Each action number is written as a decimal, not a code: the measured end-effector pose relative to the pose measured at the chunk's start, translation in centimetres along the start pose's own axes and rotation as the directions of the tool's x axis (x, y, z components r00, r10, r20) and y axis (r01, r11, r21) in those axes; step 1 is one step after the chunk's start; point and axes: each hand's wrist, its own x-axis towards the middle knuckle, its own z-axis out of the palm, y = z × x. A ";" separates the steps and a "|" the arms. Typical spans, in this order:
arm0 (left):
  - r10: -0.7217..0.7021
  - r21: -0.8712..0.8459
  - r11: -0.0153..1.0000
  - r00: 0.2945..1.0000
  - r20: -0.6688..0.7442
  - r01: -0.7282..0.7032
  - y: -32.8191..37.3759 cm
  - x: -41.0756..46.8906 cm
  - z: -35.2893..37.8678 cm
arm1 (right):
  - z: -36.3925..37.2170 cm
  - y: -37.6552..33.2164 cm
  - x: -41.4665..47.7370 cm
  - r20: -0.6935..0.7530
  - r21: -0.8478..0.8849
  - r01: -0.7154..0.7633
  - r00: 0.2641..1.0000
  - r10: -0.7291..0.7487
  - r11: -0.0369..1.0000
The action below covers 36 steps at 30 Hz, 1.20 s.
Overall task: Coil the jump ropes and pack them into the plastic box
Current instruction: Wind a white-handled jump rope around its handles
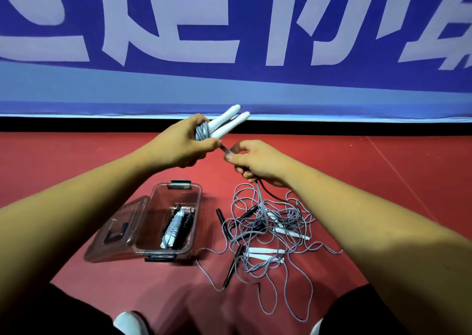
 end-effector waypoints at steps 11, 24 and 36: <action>-0.073 0.547 0.819 0.977 -0.201 0.174 -4.2 1.4 -3.7 | 2.0 -2.0 -0.1 -0.051 -0.657 0.161 0.965 -0.257 0.736; -0.007 0.759 0.586 0.935 0.356 -0.284 -0.7 -0.5 1.8 | -1.4 -3.9 -0.6 -0.178 -0.791 0.153 0.869 -0.462 0.592; 0.165 0.419 0.853 0.922 0.350 -0.311 0.4 -1.5 0.9 | -4.5 -1.5 -0.9 -0.063 -0.362 0.170 0.976 -0.206 0.916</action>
